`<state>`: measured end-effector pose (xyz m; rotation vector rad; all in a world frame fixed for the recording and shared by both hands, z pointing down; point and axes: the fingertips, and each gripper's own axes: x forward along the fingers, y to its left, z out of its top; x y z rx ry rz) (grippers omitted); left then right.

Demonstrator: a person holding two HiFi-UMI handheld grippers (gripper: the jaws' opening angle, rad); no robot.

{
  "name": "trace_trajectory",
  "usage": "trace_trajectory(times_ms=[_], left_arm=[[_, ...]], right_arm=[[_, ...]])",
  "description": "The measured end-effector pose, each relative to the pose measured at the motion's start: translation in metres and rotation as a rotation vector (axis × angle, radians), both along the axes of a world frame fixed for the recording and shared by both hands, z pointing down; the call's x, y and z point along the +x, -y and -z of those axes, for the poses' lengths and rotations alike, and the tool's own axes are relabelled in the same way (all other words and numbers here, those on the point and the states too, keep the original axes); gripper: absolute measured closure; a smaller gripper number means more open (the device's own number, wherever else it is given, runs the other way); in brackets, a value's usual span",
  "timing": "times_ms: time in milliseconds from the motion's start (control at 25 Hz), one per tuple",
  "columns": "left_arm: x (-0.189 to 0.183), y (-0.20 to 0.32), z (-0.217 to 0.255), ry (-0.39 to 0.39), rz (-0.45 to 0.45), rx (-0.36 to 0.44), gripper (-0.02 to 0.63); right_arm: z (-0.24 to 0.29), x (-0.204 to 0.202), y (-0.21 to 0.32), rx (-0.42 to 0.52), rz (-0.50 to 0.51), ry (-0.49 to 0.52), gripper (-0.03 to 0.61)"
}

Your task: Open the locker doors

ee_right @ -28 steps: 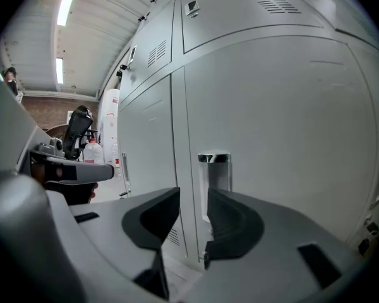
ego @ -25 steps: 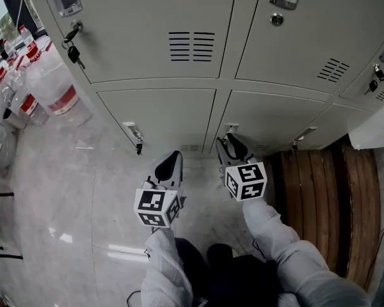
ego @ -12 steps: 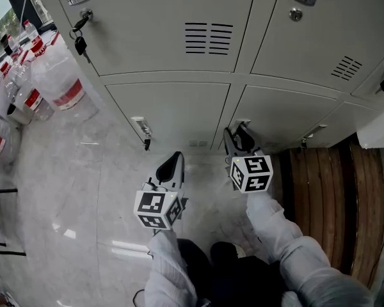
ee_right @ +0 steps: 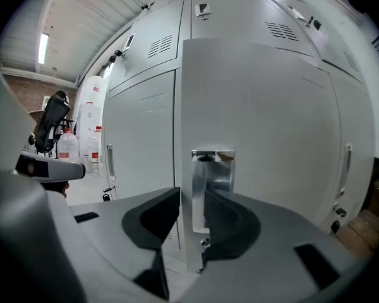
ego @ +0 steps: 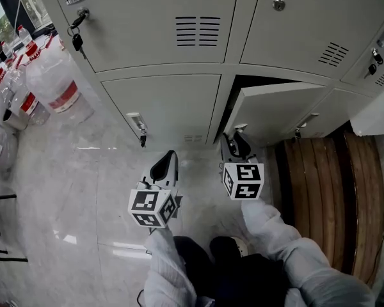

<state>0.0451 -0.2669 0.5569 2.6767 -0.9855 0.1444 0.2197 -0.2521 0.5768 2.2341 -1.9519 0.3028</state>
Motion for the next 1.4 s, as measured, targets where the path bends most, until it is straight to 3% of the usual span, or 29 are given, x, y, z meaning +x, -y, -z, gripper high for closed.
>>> trace_trajectory(times_ms=[200, 360, 560, 920, 1400], left_arm=[[-0.001, -0.010, 0.003, 0.004, -0.023, 0.010, 0.603], [0.006, -0.024, 0.000, 0.040, -0.077, 0.025, 0.603], [0.021, -0.040, -0.002, 0.025, -0.137, 0.014, 0.603], [0.038, -0.060, 0.002, -0.040, -0.187, -0.017, 0.603], [0.093, -0.109, -0.028, 0.020, -0.388, -0.052, 0.603]], right_arm=[[-0.001, -0.001, -0.020, -0.023, -0.038, 0.002, 0.468], [-0.001, -0.003, -0.036, -0.025, -0.025, 0.000, 0.466], [-0.001, -0.004, -0.056, -0.002, 0.000, -0.006, 0.465], [-0.002, -0.003, -0.093, 0.034, 0.134, -0.021, 0.466], [-0.003, 0.004, -0.134, 0.031, 0.325, -0.036, 0.466]])
